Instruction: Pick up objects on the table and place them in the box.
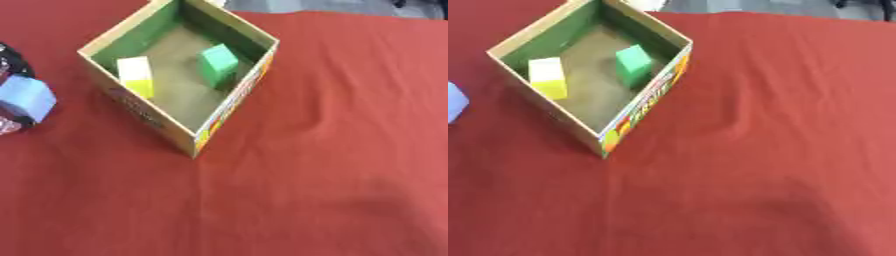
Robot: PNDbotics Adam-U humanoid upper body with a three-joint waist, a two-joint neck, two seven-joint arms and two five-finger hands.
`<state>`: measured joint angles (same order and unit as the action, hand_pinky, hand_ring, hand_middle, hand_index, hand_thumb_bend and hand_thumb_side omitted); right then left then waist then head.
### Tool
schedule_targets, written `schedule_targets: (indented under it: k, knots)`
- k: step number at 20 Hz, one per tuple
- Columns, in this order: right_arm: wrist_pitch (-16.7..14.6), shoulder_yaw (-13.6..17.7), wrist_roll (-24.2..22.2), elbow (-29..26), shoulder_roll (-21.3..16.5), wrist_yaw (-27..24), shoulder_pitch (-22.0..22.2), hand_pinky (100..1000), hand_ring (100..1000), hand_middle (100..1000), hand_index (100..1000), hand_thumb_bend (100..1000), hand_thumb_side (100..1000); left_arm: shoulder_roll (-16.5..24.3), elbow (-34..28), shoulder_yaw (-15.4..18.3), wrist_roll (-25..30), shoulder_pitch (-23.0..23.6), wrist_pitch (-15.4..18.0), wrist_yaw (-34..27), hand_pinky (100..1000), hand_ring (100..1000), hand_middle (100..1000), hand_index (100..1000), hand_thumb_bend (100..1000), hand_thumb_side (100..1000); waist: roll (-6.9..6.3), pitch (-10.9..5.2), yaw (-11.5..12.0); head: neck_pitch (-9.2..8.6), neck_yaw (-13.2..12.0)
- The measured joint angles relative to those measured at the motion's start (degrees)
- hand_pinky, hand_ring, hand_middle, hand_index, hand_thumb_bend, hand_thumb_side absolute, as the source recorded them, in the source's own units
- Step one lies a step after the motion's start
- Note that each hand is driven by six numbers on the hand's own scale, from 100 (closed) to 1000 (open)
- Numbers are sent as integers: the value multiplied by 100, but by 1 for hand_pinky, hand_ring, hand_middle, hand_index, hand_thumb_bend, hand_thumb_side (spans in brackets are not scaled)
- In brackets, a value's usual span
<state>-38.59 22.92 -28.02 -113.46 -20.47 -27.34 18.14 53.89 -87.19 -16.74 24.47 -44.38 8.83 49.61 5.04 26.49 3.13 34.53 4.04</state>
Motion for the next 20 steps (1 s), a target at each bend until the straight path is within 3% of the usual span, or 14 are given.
schedule_targets:
  k: [2, 3, 4, 14, 20]
  knots:
    - [3, 0, -3, 0, 0, 0, 8, 1000, 1000, 532, 752, 100, 470, 4, -122, 1, 31, 0, -31, -122, 669, 758, 551, 628, 317, 311, 0, -1, 23, 21, 13]
    - [7, 1, -7, 0, 0, 0, 11, 1000, 1000, 532, 752, 100, 489, 5, -175, 2, 51, 0, -51, -174, 668, 755, 548, 627, 271, 355, 0, -2, 40, 27, 16]
    - [12, 1, -12, 0, 0, 0, 13, 1000, 1000, 533, 752, 100, 470, 13, -227, 2, 72, 0, -72, -229, 668, 755, 548, 627, 307, 304, 0, -7, 55, 45, 22]
    - [31, 37, -31, 0, -52, -75, 108, 1000, 1000, 534, 753, 100, 470, 148, -752, 9, 246, -2, -285, -710, 668, 747, 545, 626, 265, 274, -3, -229, 163, 135, 86]
    - [47, 49, -47, 0, -69, -152, 139, 1000, 1000, 535, 754, 100, 470, 153, -1092, 9, 343, -144, -410, -1180, 667, 729, 537, 612, 100, 225, -4, -262, 170, 174, 141]
